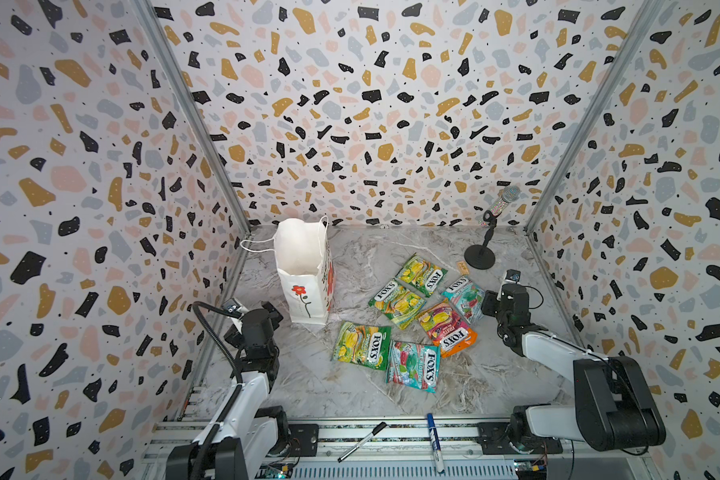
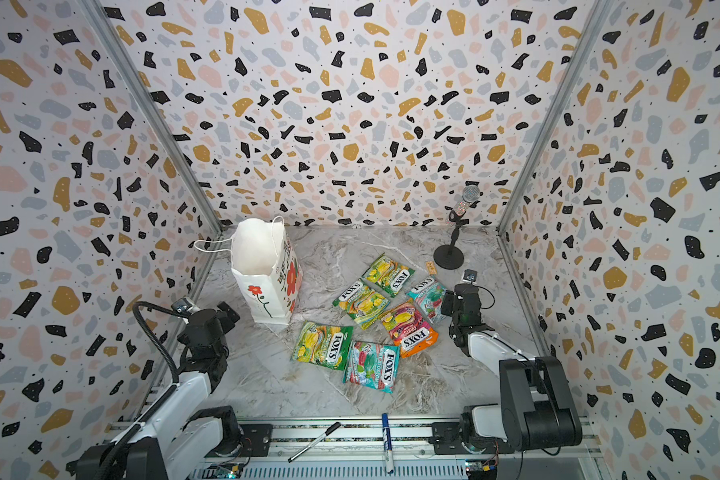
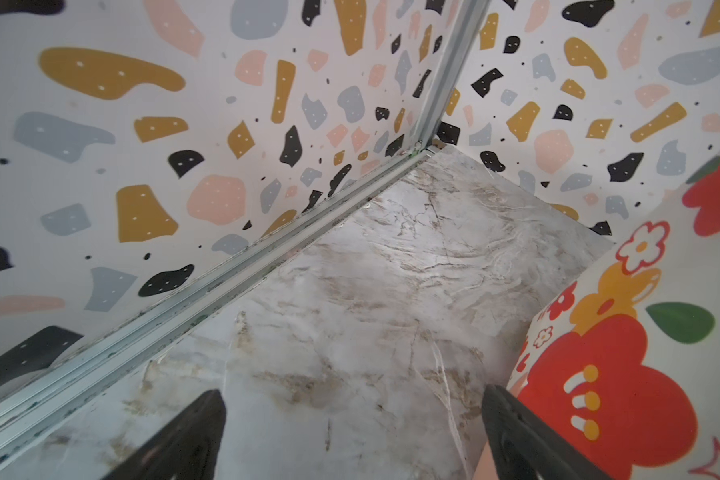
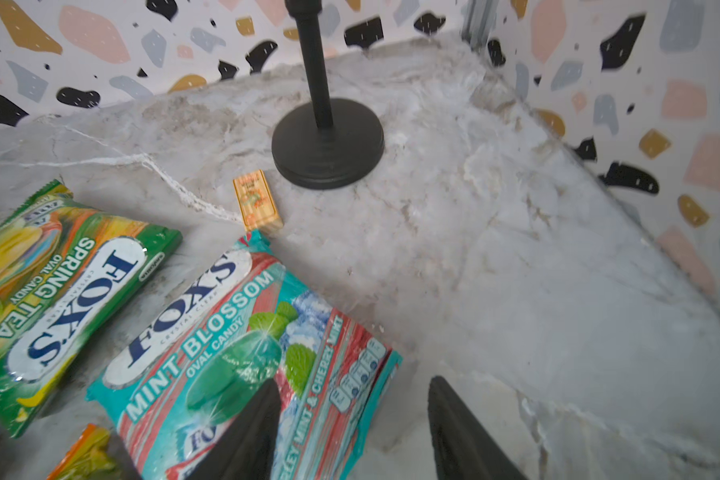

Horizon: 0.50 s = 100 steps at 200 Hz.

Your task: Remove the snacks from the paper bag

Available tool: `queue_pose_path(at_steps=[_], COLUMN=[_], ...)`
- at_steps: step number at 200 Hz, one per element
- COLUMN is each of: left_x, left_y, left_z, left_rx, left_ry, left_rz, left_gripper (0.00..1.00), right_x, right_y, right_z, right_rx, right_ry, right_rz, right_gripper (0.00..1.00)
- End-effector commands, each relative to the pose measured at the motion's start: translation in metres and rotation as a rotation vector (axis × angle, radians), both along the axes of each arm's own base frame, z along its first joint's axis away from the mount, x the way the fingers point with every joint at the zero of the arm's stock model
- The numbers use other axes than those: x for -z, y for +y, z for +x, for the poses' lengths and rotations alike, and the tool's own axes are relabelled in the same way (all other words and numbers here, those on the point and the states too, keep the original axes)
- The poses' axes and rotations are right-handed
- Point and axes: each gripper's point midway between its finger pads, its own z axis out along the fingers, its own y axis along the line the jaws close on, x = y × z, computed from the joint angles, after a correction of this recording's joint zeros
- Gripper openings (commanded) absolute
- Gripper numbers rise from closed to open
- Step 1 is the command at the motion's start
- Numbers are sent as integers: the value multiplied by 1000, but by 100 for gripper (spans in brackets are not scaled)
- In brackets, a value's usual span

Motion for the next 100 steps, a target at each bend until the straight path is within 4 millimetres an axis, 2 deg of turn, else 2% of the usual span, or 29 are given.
queue_pose_path(at_steps=[1, 38, 71, 100], left_x=[-32, -29, -36, -32], left_y=[-10, -12, -21, -36], left_z=[21, 22, 20, 33], left_rx=[108, 132, 185, 277], left_ry=[-126, -161, -256, -271], left_rz=[113, 169, 219, 211], left_gripper=[97, 99, 100, 100], right_x=[-24, -26, -33, -30], right_y=[-3, 4, 12, 13], right_z=[9, 6, 0, 2], right_rx=[-37, -113, -164, -183], right_ry=[-149, -250, -330, -328], right_rz=[-112, -149, -139, -131], right_gripper=[60, 61, 61, 62])
